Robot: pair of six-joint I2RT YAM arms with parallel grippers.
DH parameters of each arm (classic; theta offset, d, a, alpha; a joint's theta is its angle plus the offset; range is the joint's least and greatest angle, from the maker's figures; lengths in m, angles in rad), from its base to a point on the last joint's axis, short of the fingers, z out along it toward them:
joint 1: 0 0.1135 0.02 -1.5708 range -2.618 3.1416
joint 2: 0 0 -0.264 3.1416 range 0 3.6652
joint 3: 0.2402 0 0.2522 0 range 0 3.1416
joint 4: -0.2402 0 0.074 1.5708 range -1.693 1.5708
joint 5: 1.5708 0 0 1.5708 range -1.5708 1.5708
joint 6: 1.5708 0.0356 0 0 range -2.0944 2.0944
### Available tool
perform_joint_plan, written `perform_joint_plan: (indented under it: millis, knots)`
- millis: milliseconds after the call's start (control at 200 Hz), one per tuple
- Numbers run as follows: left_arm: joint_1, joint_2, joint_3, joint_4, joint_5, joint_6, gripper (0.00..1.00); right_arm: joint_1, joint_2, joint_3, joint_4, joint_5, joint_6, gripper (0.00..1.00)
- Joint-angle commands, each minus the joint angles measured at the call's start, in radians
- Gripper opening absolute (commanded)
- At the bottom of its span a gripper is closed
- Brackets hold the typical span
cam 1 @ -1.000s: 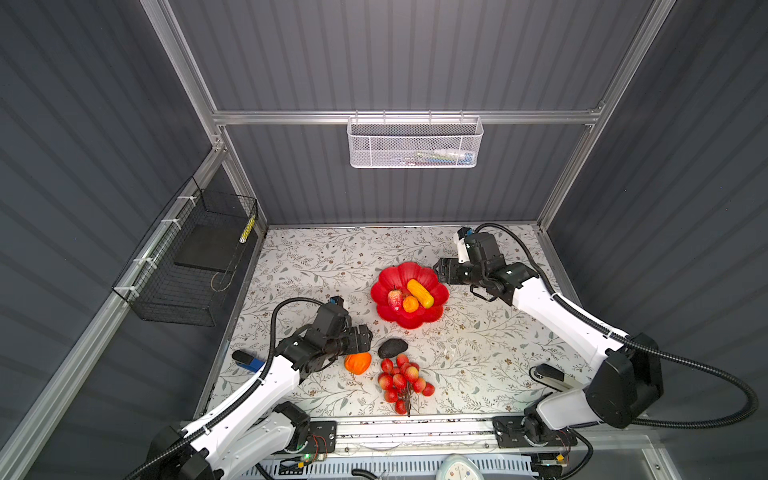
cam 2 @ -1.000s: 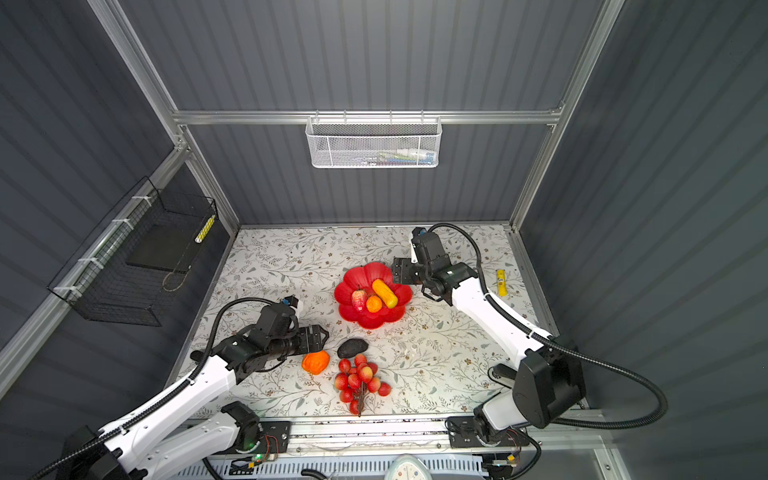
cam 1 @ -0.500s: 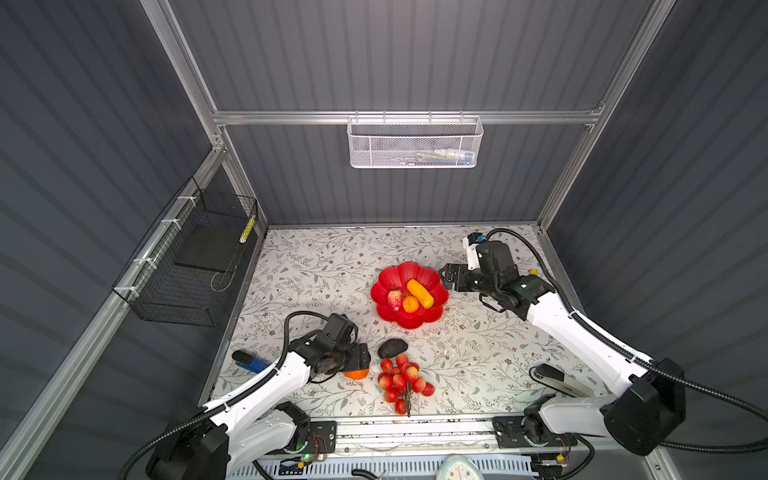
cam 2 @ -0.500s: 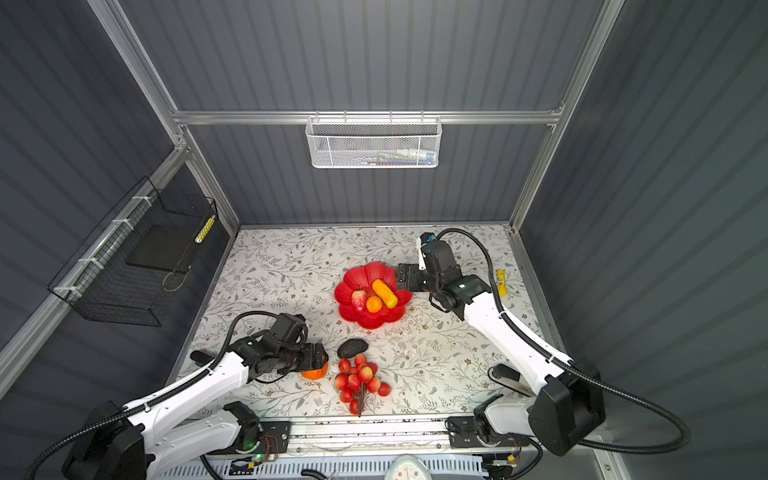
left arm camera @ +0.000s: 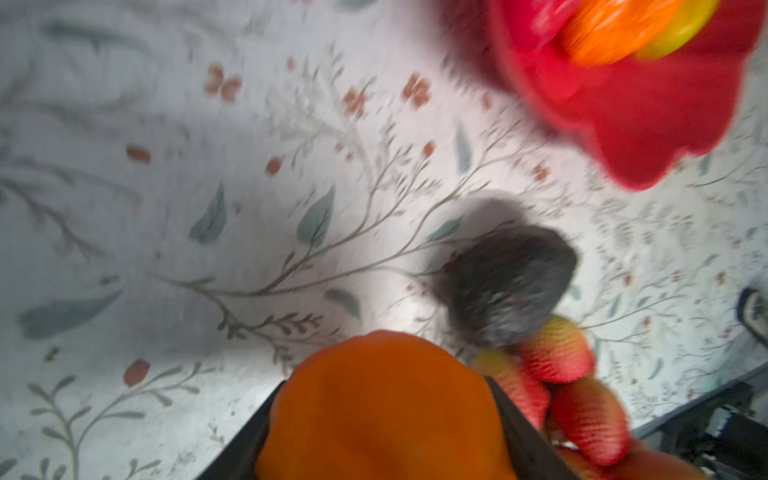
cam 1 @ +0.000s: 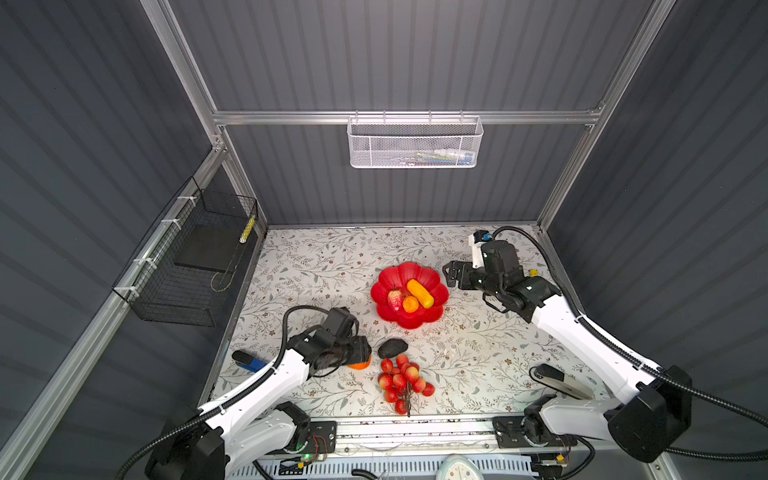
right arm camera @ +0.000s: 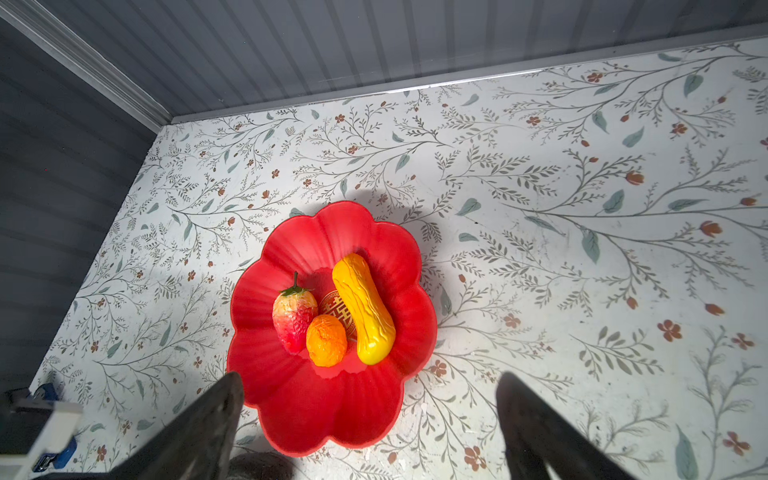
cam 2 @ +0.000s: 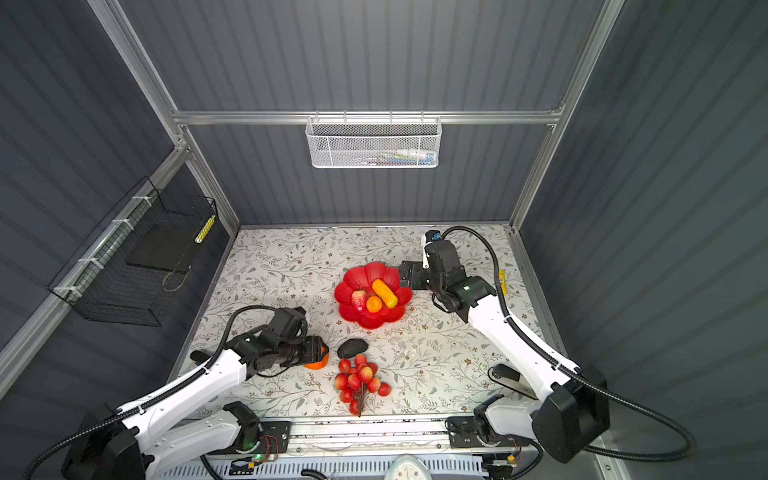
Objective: Place and organize the fake fruits in the fruit bowl
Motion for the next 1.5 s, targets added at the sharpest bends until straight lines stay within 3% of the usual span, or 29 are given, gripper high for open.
perform_joint_plan:
  millis: [0,190,515,795,860,1061,1281,1381,1491]
  knots:
    - [-0.007,0.117,0.175,0.077,-0.011,0.109,0.52,-0.008,-0.032,-0.02,-0.003,0.013,0.001,0.94]
    - [-0.007,0.416,0.416,0.182,0.044,0.221,0.51,-0.02,-0.103,-0.057,-0.021,0.025,0.001,0.94]
    - [0.011,0.812,0.803,0.25,-0.11,0.33,0.52,-0.025,-0.214,-0.144,-0.061,0.02,0.024,0.94]
    - [0.027,1.01,0.944,0.259,-0.135,0.324,0.57,-0.024,-0.233,-0.174,-0.06,0.011,0.029,0.94]
    - [0.027,1.034,0.953,0.261,-0.143,0.311,0.63,-0.024,-0.231,-0.175,-0.06,0.012,0.027,0.94]
    - [0.027,1.033,0.942,0.285,-0.138,0.283,0.85,-0.025,-0.222,-0.166,-0.062,0.021,0.01,0.94]
    - [0.028,0.912,0.937,0.319,-0.117,0.281,0.96,-0.025,-0.208,-0.126,-0.09,0.017,-0.04,0.94]
    - [0.032,0.813,0.91,0.342,-0.175,0.293,1.0,-0.004,-0.182,-0.093,-0.111,-0.024,-0.094,0.92]
    - [0.052,0.639,0.793,0.406,-0.287,0.31,1.0,0.109,-0.115,-0.054,-0.142,0.015,-0.176,0.91]
